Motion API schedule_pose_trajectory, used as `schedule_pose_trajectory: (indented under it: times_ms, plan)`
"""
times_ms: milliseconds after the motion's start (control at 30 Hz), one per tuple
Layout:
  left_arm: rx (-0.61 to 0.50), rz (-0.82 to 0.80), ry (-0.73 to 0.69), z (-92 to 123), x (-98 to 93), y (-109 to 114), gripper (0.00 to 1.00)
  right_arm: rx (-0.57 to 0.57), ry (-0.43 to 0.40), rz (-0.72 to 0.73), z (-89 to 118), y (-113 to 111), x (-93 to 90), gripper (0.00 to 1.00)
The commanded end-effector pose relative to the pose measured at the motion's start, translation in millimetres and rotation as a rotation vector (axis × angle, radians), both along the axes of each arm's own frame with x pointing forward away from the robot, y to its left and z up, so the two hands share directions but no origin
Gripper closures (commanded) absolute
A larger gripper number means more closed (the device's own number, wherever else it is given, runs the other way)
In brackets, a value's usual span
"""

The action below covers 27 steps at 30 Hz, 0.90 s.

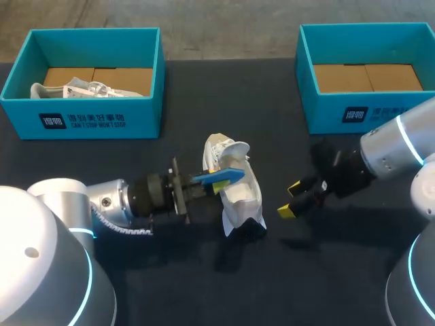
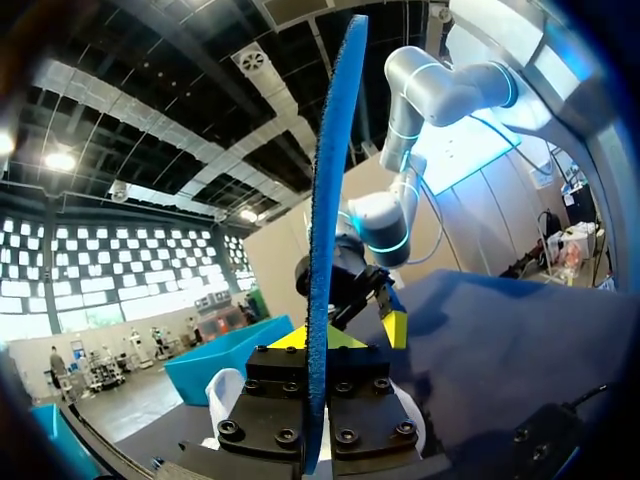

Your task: Take the shoe out of the shoebox, open the shoe tongue, remove and reinsert the insole, then place the shoe into the shoebox

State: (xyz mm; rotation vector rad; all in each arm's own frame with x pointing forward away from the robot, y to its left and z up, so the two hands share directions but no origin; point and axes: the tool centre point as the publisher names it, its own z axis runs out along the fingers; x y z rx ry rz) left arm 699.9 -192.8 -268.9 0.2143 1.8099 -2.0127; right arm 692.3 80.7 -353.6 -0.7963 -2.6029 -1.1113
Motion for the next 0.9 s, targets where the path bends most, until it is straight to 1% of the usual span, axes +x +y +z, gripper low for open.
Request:
schedule_pose_trajectory:
  times_ms: [33, 667, 900]
  plan:
    - [-0.003, 0.006, 0.002, -2, -1.2, 0, 1.0, -0.018, 0.002, -0.001, -2, 5, 1.7, 0.0]
    - [0.013, 0.01, 0.004, -6, 1.9, 0, 1.0, -0.025, 0.003, -0.002, -3, 5, 1.1, 0.0]
    - [-0.013, 0.002, -0.012, 6, -1.6, -3, 1.0, -0.03, 0.003, -0.004, -3, 4, 0.5, 0.0]
